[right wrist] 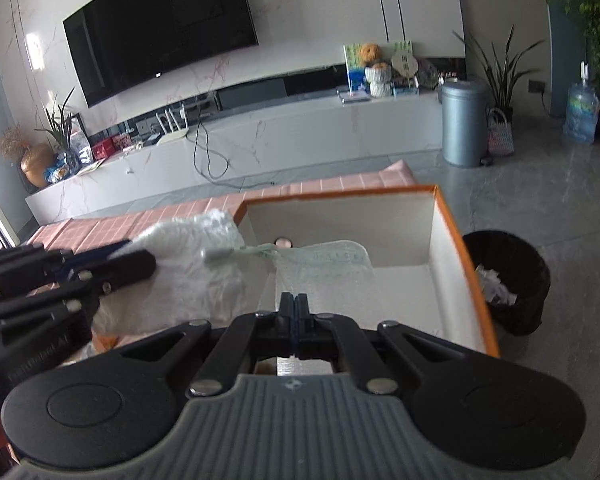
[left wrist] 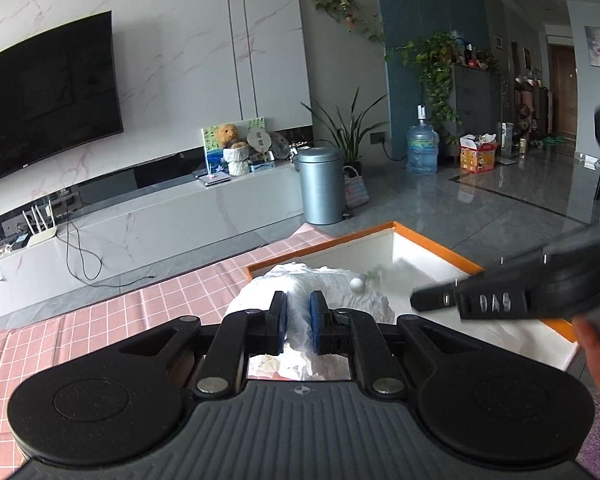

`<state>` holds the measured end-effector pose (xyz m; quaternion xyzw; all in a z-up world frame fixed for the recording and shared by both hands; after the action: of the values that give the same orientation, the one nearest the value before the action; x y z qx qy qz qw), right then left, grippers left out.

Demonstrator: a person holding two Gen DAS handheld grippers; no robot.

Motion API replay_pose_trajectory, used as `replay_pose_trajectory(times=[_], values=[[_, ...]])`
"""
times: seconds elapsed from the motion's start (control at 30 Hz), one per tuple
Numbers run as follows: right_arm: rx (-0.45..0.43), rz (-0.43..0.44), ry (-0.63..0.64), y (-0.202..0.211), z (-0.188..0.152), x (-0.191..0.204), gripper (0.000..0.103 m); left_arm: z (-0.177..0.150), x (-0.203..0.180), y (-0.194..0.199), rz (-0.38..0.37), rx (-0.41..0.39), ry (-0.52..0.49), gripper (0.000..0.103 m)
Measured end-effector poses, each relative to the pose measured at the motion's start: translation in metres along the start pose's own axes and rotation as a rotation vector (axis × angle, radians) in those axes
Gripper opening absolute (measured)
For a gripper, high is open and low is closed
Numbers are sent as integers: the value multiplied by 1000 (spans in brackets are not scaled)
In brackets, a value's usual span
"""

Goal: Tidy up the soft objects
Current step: 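Carry the white cloth and the clear bag over the orange box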

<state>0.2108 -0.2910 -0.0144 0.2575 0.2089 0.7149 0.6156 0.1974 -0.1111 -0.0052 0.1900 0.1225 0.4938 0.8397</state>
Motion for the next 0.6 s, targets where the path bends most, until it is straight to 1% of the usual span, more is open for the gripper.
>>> replay_pose_trajectory(times=[0.17, 0.43, 0.5, 0.6], values=[[74, 9, -11, -24, -11, 0, 0, 2, 1, -1, 9, 6, -10, 13], [164, 29, -40, -45, -26, -4, 0, 3, -3, -10, -5, 32, -16, 13], [169, 33, -44, -44, -28, -5, 2, 4, -4, -12, -10, 37, -23, 13], [140, 27, -45, -35, -23, -8, 3, 7, -7, -15, -21, 42, -36, 13]])
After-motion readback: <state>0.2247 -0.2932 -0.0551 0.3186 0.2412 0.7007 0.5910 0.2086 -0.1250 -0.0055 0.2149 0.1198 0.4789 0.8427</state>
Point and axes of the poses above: each gripper's, at about its wrist camera, not at the fingertips, and y roughly against the way its jaws point, x to its left, z to its top, the point moved 4 cm from there along -y, roughly the way its jaws point, and after that the axes turned 8 degrees about y, right-handed, at the moved point
